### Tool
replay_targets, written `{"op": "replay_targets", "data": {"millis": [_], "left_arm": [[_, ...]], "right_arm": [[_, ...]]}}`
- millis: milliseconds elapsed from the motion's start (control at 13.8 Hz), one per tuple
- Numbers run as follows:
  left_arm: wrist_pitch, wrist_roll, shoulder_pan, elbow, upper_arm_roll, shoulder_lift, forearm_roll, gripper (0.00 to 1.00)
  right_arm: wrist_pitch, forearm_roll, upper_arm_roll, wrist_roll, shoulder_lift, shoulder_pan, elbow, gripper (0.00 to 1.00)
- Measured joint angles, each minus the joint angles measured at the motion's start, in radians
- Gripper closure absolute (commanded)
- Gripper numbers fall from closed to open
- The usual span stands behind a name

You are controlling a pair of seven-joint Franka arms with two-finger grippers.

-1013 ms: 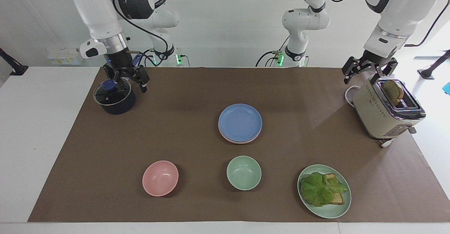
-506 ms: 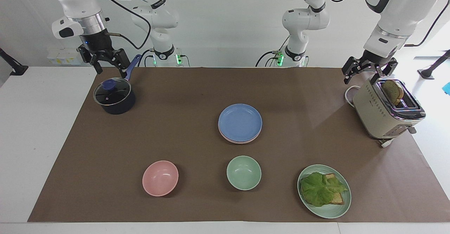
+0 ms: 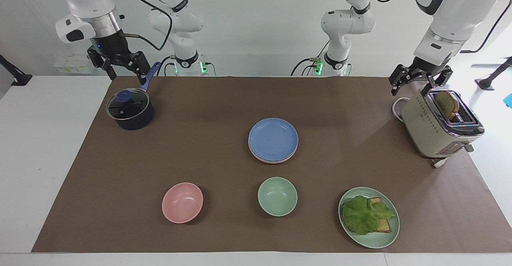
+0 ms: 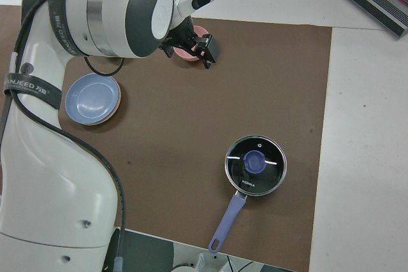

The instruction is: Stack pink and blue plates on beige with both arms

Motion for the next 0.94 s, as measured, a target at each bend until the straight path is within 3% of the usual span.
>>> {"op": "replay_targets", "data": {"millis": [940], "left_arm": [[0.0,0.0,0.0,0.0,0.0,0.0,0.0,0.0]], "right_arm": [[-0.016,-0.012,0.0,-0.051,0.008,0.01,0.002,0.0]]}}
